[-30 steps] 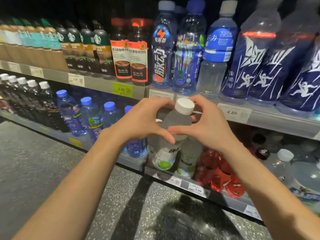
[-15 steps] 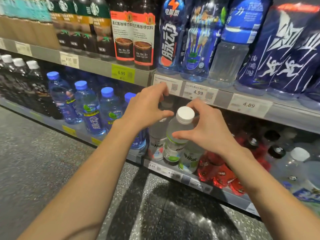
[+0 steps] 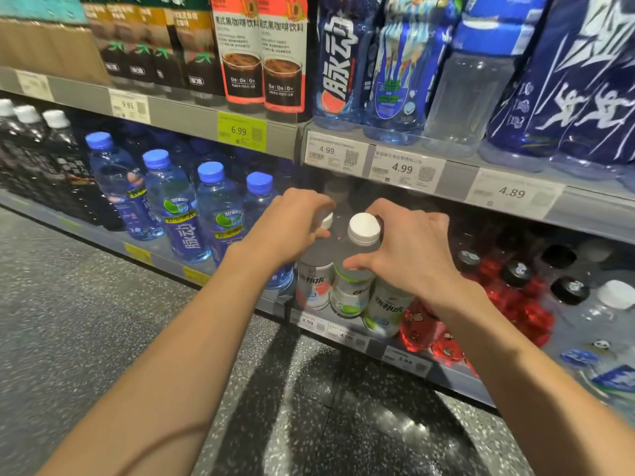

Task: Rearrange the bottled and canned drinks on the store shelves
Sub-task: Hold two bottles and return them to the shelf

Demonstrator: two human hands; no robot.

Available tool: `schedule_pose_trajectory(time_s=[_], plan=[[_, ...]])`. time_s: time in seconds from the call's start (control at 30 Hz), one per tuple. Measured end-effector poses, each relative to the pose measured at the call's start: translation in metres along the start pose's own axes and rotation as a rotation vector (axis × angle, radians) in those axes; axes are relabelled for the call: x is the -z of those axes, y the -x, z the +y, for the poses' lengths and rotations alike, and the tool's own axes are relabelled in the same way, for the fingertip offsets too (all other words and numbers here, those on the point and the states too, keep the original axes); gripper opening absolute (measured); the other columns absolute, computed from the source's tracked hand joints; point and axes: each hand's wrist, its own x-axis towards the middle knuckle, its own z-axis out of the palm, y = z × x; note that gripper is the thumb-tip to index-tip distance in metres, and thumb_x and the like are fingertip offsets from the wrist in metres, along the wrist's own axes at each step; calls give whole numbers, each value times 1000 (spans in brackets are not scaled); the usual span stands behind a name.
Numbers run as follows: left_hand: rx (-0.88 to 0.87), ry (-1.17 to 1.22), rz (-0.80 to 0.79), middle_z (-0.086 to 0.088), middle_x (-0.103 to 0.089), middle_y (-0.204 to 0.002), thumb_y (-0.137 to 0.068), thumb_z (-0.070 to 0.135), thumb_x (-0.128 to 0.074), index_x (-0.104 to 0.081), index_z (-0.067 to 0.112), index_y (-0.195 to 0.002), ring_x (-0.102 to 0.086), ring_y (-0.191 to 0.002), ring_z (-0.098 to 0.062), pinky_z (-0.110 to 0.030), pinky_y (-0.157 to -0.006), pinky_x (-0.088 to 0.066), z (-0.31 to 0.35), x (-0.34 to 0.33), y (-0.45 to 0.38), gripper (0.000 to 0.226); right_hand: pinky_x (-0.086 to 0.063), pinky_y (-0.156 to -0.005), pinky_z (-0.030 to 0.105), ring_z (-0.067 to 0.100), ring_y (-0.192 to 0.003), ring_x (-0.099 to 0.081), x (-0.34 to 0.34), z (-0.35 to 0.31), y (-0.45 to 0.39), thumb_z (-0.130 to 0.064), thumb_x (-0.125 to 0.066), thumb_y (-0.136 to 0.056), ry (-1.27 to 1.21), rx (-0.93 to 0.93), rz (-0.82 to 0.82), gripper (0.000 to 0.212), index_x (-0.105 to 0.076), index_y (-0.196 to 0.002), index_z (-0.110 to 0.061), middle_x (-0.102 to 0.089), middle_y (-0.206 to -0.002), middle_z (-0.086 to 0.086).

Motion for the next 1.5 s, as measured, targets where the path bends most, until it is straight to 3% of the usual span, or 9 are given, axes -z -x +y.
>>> schedule_pose_trajectory(time_s=[0.13,0.5,0.63,0.7,0.9,1.03,1.2,1.3,1.5], plan=[[-5,48,-12,-7,-68,-121,-85,16,-79,-65,21,-127,-62,-105,-33,-45,-93,-51,-4,2,0,45,-21,-83,37,29,-96,-63,-15,6,-1,-61,-84,-64,38,1,-24,61,-54,-104,-27,-69,-88,-5],[-18,112,-6,-6,-67,-118,-78,18,-85,-66,21,-123,-59,-107,-27,-34,-87,-48,-8,3,-6,49,-31,-87,45,36,-102,-63,-14,12,-12,-71,-72,-73,120,-40,-77,60,-56,-106,-23,-71,-102,3],[-28,100,-22,-5,-67,-116,-79,19,-85,-66,20,-124,-52,-95,-19,-27,-82,-41,-8,5,-6,49,-35,-94,50,36,-109,-61,-11,8,-14,-65,-73,-78,84,-43,-128,68,-44,-125,-26,-70,-107,4],[-33,93,-33,-5,-66,-119,-79,20,-85,-65,20,-125,-54,-99,-20,-26,-82,-40,-7,6,-6,50,-34,-97,52,36,-112,-59,-10,7,-15,-61,-72,-81,80,-43,-159,62,-46,-124,-25,-69,-111,5],[-26,94,-43,-5,-65,-123,-81,19,-83,-63,19,-128,-49,-91,-18,-27,-83,-40,-5,6,-4,51,-33,-97,51,36,-110,-59,-8,5,-15,-59,-67,-87,108,-46,-186,51,-53,-117,-21,-67,-109,6],[-29,79,-52,-5,-63,-130,-85,20,-79,-59,19,-133,-56,-107,-24,-29,-89,-42,-4,6,-3,52,-36,-95,48,34,-112,-59,-5,5,-15,-63,-69,-83,117,-41,-195,56,-54,-120,-23,-68,-112,5],[-67,57,-82,-2,-56,-141,-88,31,-76,-54,18,-139,-49,-132,-23,-38,-108,-40,1,7,1,57,-46,-83,40,34,-112,-61,-3,6,-14,-61,-77,-76,63,-43,-177,60,-58,-123,-28,-69,-115,3],[-106,74,-43,1,-55,-142,-89,33,-75,-54,17,-140,-50,-131,-19,-35,-109,-40,5,10,3,57,-46,-83,39,30,-117,-59,2,7,-14,-56,-79,-77,6,-48,-175,62,-58,-131,-33,-68,-121,-2],[-225,92,-28,6,-62,-126,-96,39,-62,-59,23,-130,-57,-118,-17,-45,-98,-48,34,14,2,38,-52,-97,47,26,-124,-59,18,7,-8,-45,-72,-87,-122,-15,-126,55,-57,-137,-31,-68,-129,-4]])
